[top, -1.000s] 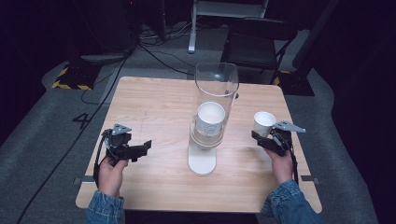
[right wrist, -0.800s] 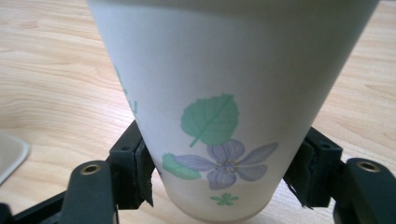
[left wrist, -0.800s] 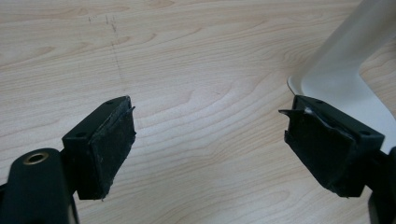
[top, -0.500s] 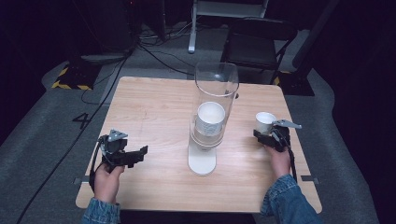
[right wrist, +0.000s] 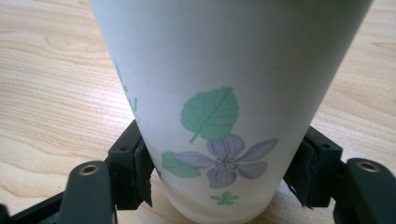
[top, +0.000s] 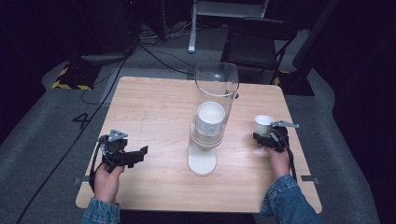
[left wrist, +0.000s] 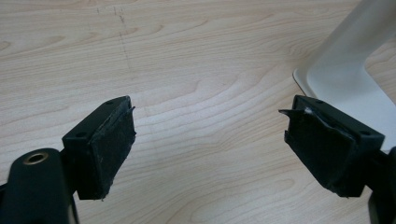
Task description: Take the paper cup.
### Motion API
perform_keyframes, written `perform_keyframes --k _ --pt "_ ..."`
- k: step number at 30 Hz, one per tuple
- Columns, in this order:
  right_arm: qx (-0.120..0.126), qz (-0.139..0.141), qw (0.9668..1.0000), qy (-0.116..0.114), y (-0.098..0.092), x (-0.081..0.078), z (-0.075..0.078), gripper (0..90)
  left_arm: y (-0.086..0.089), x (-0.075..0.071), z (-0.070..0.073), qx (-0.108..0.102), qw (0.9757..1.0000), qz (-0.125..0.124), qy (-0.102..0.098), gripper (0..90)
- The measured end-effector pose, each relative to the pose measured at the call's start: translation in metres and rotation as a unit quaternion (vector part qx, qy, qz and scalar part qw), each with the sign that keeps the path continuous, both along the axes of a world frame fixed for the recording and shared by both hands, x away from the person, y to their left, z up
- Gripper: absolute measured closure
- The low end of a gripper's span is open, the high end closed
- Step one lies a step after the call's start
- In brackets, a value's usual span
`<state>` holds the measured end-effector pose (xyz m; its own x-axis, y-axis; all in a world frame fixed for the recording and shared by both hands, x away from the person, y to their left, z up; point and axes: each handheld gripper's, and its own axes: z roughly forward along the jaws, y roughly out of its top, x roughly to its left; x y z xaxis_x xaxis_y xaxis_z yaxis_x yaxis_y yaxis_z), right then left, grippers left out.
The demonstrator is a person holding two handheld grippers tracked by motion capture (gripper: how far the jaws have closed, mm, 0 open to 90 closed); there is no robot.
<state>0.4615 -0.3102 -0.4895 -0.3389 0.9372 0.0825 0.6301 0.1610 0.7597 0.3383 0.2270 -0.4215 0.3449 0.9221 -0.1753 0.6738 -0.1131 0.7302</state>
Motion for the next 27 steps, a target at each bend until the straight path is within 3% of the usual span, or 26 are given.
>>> perform_keyframes --k 10,17,22,27 --pt "-0.012 0.006 0.9996 0.026 0.0001 0.0006 -0.0046 33.3 -0.0033 0.0028 -0.0005 -0.002 1.0000 -0.003 0.002 16.0" --pt "-0.023 0.009 0.9992 0.030 0.0010 0.0006 -0.0063 32.5 -0.0043 0.0038 -0.0007 -0.001 1.0000 -0.006 0.002 16.0" --pt "-0.014 0.011 0.9994 0.030 0.0000 0.0012 -0.0064 21.4 -0.0041 0.0041 -0.0009 0.000 1.0000 -0.006 0.003 16.0" --pt "-0.008 0.011 0.9995 0.028 -0.0011 0.0002 -0.0044 17.8 -0.0044 0.0046 -0.0011 -0.002 1.0000 -0.005 0.003 15.9"
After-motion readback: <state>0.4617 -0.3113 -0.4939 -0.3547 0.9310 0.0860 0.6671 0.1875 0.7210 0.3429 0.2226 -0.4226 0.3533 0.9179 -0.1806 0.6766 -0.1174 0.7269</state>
